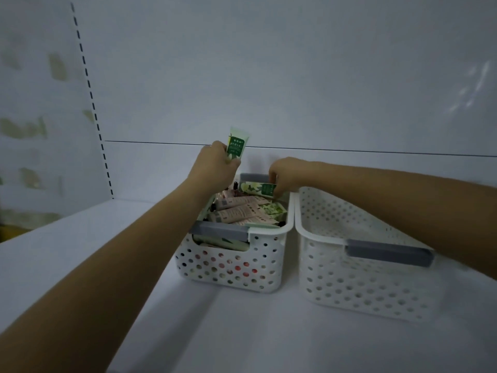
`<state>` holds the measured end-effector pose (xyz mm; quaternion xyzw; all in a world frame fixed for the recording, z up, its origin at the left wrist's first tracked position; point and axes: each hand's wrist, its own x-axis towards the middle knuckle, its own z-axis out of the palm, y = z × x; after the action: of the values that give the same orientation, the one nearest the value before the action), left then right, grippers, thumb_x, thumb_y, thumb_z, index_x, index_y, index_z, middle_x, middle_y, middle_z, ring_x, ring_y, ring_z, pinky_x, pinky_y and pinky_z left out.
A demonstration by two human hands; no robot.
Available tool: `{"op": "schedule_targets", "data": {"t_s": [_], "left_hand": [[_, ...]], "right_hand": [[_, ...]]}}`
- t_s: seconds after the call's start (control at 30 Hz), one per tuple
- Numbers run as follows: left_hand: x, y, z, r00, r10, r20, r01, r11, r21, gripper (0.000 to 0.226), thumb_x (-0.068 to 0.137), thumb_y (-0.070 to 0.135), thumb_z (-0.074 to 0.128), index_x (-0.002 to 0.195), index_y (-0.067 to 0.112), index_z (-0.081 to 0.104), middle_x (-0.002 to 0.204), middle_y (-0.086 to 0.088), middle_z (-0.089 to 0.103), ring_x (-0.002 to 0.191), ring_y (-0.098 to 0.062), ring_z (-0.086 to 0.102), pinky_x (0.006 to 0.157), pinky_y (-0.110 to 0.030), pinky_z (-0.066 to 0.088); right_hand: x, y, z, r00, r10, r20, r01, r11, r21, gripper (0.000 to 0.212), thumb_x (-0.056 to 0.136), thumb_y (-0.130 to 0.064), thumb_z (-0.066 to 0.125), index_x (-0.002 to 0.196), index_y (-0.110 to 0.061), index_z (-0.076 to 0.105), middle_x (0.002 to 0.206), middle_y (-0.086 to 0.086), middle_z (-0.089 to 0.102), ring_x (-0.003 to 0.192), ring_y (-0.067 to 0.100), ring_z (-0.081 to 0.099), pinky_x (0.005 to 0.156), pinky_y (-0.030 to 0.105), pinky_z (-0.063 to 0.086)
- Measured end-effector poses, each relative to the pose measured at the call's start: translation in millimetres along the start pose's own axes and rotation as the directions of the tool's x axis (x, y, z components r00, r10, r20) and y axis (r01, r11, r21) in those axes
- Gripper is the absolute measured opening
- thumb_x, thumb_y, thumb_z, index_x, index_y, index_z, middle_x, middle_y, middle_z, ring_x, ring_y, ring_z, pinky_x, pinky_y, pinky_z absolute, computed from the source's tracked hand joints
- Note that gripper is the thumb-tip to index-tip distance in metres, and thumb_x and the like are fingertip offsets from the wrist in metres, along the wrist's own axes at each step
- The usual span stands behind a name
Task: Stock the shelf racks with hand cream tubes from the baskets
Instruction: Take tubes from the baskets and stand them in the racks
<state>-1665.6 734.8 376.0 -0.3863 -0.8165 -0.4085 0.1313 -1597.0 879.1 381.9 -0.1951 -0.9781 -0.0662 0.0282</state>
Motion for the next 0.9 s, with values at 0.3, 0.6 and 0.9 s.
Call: {"op": "schedule_targets", "data": {"t_s": [0.3, 0.6, 0.9], "left_hand": [[-4.8, 1.7, -2.5, 1.000, 0.017, 0.025, -0.016, 0.998, -0.062, 0.035, 0.093, 0.020, 0.052, 0.124, 0.006, 0.043, 0.114, -0.010, 0.057, 0.087, -0.017, 0.050, 0.065, -0.026, 0.039], [1.8, 50.1, -6.8, 0.990, 0.086, 0.114, -0.057, 0.971, -0.234, 0.033, 0.094, 0.020, 0.050, 0.123, 0.004, 0.044, 0.099, -0.009, 0.057, 0.073, -0.019, 0.058, 0.057, -0.024, 0.053], [-13.9, 165.7, 53.4, 0.934, 0.302, 0.192, -0.222, 0.910, -0.349, 0.036, 0.095, 0.016, 0.047, 0.131, 0.020, 0.044, 0.092, -0.005, 0.053, 0.069, -0.011, 0.054, 0.060, -0.023, 0.049]], "right_hand": [[-13.1, 8.7, -16.0, 0.994, 0.040, -0.102, 0.024, 0.832, 0.555, 0.023, 0.083, -0.014, 0.067, 0.104, -0.007, 0.061, 0.088, 0.000, 0.055, 0.074, 0.011, 0.050, 0.057, 0.017, 0.040], [-71.0, 76.1, -65.3, 0.948, 0.289, -0.134, 0.067, 0.231, 0.971, 0.008, 0.088, -0.005, 0.056, 0.083, -0.009, 0.051, 0.082, 0.009, 0.063, 0.074, 0.019, 0.064, 0.071, 0.027, 0.057], [-159.6, 182.9, -53.0, 0.883, 0.435, -0.179, 0.077, 0.241, 0.968, 0.027, 0.092, -0.010, 0.054, 0.118, -0.017, 0.050, 0.090, 0.004, 0.060, 0.068, 0.014, 0.059, 0.052, 0.021, 0.050]]}}
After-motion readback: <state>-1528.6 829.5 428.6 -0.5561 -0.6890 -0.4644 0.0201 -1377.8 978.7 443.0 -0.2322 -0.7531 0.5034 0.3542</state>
